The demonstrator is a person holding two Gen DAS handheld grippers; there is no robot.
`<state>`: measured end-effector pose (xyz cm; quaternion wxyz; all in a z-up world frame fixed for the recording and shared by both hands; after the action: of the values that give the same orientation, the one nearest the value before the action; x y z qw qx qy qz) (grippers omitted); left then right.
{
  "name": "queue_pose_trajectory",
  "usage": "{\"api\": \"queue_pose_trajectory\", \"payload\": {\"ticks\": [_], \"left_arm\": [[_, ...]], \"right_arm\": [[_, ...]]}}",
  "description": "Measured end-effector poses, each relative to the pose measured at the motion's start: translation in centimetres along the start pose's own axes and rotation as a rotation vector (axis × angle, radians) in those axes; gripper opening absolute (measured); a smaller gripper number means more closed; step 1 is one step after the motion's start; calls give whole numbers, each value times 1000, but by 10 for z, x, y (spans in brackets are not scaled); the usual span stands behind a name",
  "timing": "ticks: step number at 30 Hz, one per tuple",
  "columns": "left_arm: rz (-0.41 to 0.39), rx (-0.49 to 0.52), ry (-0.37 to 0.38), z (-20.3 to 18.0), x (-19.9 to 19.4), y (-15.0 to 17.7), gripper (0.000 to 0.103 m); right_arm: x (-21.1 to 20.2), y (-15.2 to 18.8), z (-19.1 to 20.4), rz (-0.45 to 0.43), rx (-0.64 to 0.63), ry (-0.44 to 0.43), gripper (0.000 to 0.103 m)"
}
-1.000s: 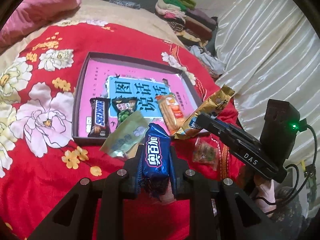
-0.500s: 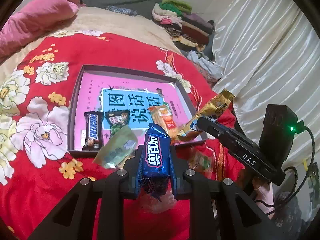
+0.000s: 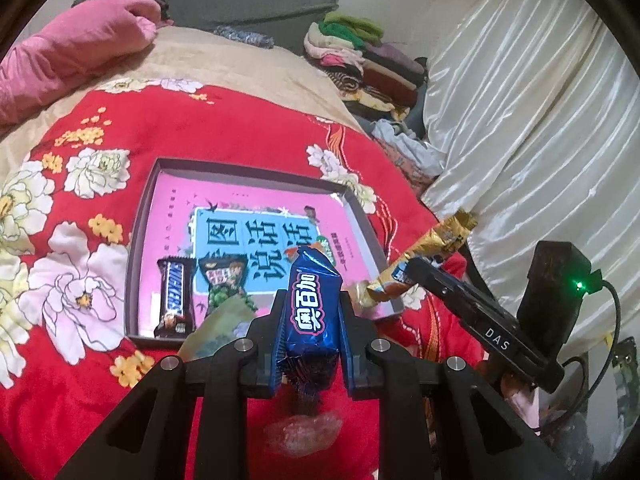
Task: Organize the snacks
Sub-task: 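Lift the blue bar with the left tool while the right tool lifts the gold bag, then carry the blue bar over the tray with the left tool while the right tool carries the gold bag there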
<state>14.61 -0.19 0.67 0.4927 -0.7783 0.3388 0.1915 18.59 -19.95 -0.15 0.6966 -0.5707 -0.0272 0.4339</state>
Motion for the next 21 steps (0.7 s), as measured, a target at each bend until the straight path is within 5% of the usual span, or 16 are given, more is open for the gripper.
{"api": "queue_pose_trajectory", "payload": {"ticks": [21], "left_arm": [[-46,-45,14,-1,19,-20,23]], "right_arm": [[-10,-10,-24,-26,55,32,16]]}}
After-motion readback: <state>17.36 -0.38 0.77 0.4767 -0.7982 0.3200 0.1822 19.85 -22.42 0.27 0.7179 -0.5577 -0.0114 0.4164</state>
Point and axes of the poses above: each gripper's, at about its wrist camera, not at the fingertips, and x roughly the way its jaws point, z to its left, y to its underside, the point moved 4 cm from there along x, roughly the way its jaws point, and after that the axes turned 3 degrees about -z, right-handed, at the moved point
